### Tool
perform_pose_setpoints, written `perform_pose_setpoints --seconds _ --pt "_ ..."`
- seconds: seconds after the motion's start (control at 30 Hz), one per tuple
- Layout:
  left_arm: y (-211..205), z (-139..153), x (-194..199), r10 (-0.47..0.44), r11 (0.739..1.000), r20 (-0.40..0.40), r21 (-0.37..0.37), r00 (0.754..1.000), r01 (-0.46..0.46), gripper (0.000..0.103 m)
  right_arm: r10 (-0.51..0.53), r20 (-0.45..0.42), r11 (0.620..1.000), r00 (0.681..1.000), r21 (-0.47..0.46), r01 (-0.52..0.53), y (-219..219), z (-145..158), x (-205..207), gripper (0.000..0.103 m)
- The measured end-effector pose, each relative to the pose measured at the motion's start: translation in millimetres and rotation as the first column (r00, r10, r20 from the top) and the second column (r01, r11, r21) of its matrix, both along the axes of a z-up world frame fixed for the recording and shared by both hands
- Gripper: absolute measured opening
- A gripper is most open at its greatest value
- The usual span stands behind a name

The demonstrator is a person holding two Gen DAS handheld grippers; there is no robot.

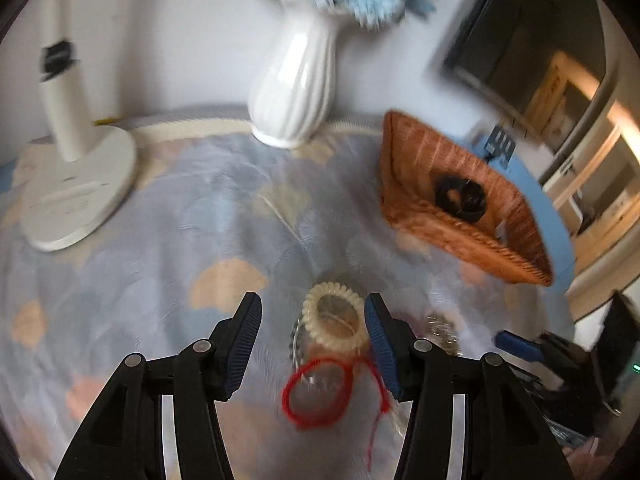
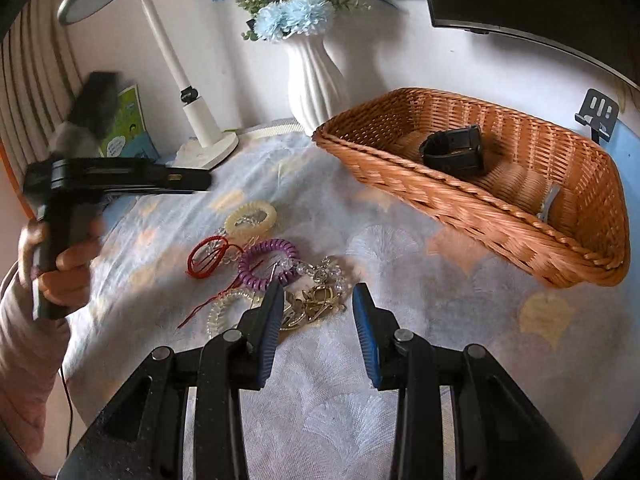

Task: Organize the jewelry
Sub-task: 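Grasp the cream spiral hair tie with the left tool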

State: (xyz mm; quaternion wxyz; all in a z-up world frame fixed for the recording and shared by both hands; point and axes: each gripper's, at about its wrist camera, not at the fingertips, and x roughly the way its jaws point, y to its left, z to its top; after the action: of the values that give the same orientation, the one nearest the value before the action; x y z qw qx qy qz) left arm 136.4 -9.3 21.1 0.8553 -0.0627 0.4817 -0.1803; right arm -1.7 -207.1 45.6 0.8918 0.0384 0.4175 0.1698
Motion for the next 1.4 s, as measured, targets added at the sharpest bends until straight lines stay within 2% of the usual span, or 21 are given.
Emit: perform_pose_setpoints --seconds 0.07,0.1,0.27,0.33,0.37,0.43,0.53,0.6,0.7,0.87,0.97,1.0,1.07,1.1,1.13,1.17,1.27,1.4 --pt "-10 -11 10 -0.023 0.999 -0.008 0.036 1.000 0.023 0.055 0.014 -0.024 1.000 1.000 0.023 -0.014 0 -1 -2 0.038" --pt "-11 -14 13 -0.028 0.999 -0.011 0.046 1.000 0.028 0.055 0.033 -0.058 0.998 0.998 0.062 -0.029 -1 -3 -4 0.038" --pt "-16 -34 25 -0.043 0.998 -0.056 0.050 0.998 0.045 0.051 0.064 -0.167 0.990 0.984 0.135 -0.042 5 -15 -8 0.038" --pt "-17 -35 24 -0.044 0.998 -0.038 0.050 0.998 0.046 0.050 0.067 -0.188 0.993 0.980 0.109 -0.047 15 -19 -5 0.038" --pt "-18 -35 25 -0.046 0.998 -0.041 0.050 0.998 0.048 0.049 0.053 -0.195 0.998 0.979 0.055 -0.043 22 -22 -3 0.038" --pt "-20 -36 25 -0.047 0.997 -0.040 0.057 0.998 0.050 0.048 0.033 -0.191 0.999 0.981 -0.007 -0.034 31 -25 -1 0.036" --pt "-26 -37 22 -0.048 0.993 -0.016 0.111 0.999 0.049 0.042 0.055 -0.190 0.998 0.980 0.053 -0.045 33 -21 -3 0.035" --pt "-29 -38 22 -0.050 0.989 -0.004 0.137 0.999 0.050 0.041 0.063 -0.157 0.995 0.986 0.086 -0.050 33 -11 -11 0.035" --pt "-32 -38 21 -0.055 0.986 0.004 0.159 0.998 0.054 0.039 0.153 -0.114 0.985 0.982 0.100 -0.142 49 1 -20 0.035" --pt "-30 -37 24 -0.047 0.986 0.001 0.163 0.999 0.046 0.030 0.250 -0.102 0.968 0.963 0.031 -0.248 86 -2 -10 0.035" --pt "-29 -37 27 -0.034 0.987 -0.002 0.158 0.999 0.034 0.023 0.267 -0.131 0.962 0.955 -0.018 -0.272 98 -14 -4 0.035" --pt "-28 -37 28 -0.028 0.987 0.000 0.159 1.000 0.027 0.016 0.271 -0.137 0.960 0.953 -0.031 -0.278 100 -17 -4 0.034" --pt "-27 -38 30 -0.015 0.989 0.002 0.147 1.000 0.015 0.013 0.285 -0.113 0.950 0.952 -0.099 -0.296 107 -18 -11 0.029" --pt "-25 -38 30 -0.010 0.990 0.001 0.139 1.000 0.010 0.012 0.299 -0.110 0.943 0.948 -0.119 -0.312 110 -18 -15 0.021" --pt "-23 -38 30 -0.003 0.991 0.002 0.132 1.000 0.003 0.012 0.315 -0.118 0.937 0.942 -0.121 -0.328 112 -18 -17 0.006" --pt "-22 -38 30 0.005 0.992 0.004 0.124 1.000 -0.005 0.011 0.332 -0.133 0.930 0.934 -0.116 -0.348 115 -20 -20 0.001" --pt "-15 -35 27 0.024 0.993 0.013 0.114 1.000 -0.026 0.011 0.360 -0.123 0.909 0.925 -0.176 -0.378 121 -23 -37 0.001" --pt "-10 -26 20 0.030 0.995 0.024 0.092 0.999 -0.032 0.011 0.402 -0.134 0.906 0.906 -0.086 -0.415 113 -15 -56 0.001"
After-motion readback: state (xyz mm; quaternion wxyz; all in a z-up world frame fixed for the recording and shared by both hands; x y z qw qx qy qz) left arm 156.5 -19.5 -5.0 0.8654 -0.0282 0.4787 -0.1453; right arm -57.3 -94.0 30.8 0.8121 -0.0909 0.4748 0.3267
